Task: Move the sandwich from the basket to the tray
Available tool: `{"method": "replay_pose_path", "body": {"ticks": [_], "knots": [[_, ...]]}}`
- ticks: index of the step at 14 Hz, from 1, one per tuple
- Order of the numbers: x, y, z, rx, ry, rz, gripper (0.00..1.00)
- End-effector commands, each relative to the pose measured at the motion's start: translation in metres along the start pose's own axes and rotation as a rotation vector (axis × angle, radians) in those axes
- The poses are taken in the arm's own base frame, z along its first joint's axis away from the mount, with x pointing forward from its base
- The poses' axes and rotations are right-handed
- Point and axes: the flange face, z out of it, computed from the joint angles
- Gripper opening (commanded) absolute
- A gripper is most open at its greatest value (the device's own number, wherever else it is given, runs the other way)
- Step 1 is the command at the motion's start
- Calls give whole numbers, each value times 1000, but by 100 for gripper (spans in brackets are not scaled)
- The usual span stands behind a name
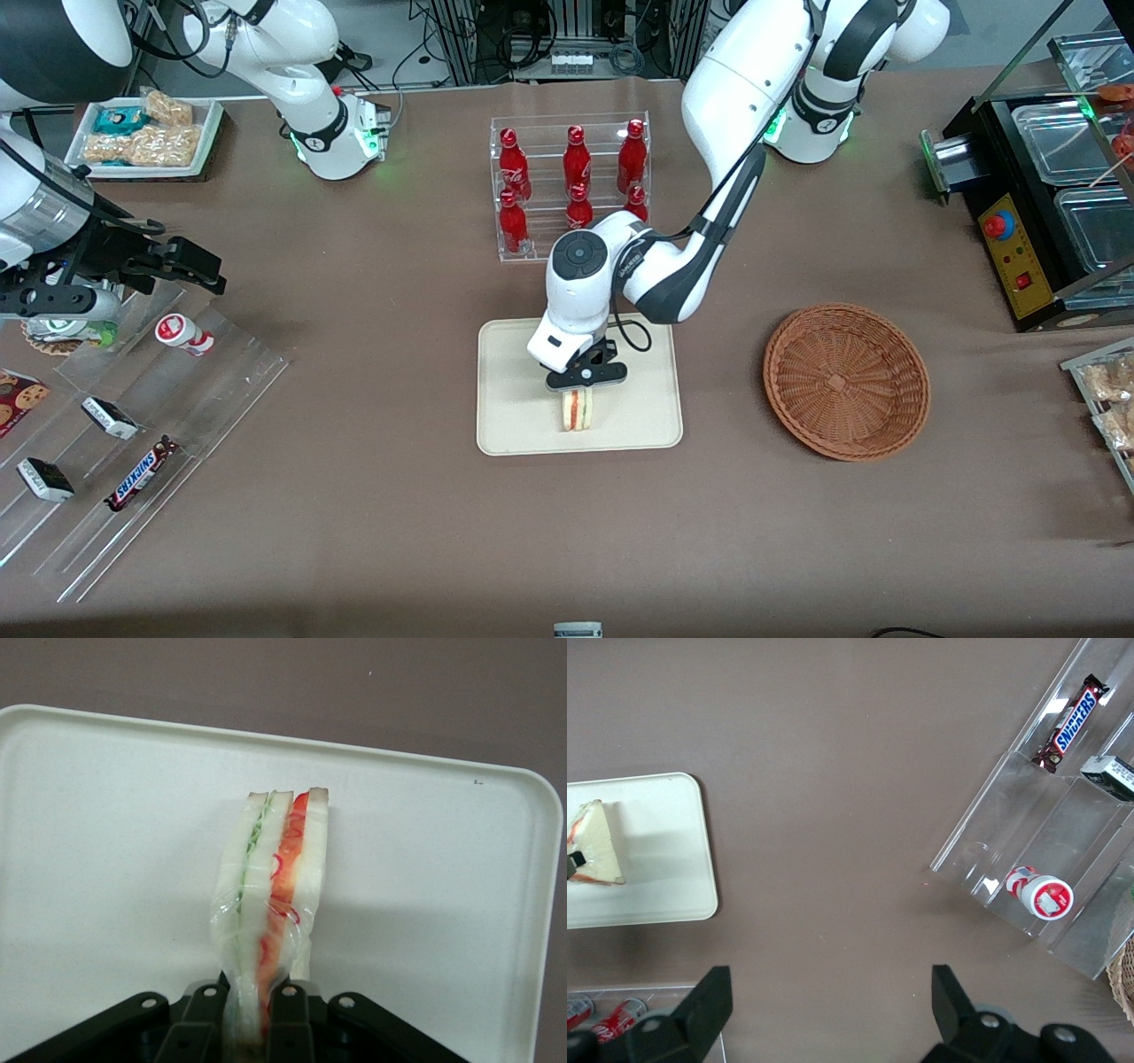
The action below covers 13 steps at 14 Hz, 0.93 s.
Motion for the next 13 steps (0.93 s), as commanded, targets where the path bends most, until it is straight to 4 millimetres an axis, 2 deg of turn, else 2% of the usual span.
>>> {"method": "replay_pose_path", "body": {"ticks": [1, 2, 3, 4, 6, 8, 9, 10, 12, 13], "knots": [[-8, 5, 9, 4, 16, 34, 41], [-5, 6, 3, -3, 19, 25, 87], [-4, 7, -6, -8, 27, 27, 100], [1, 7, -22, -19, 37, 22, 100], [10, 3, -70, -27, 36, -3, 100], [22, -10, -123, -3, 34, -18, 100], [36, -27, -155, 4, 30, -35, 100], [56, -52, -179, 21, 15, -52, 100], [64, -73, -217, 22, 6, -80, 100], [68, -90, -224, 44, -8, -101, 100]]}}
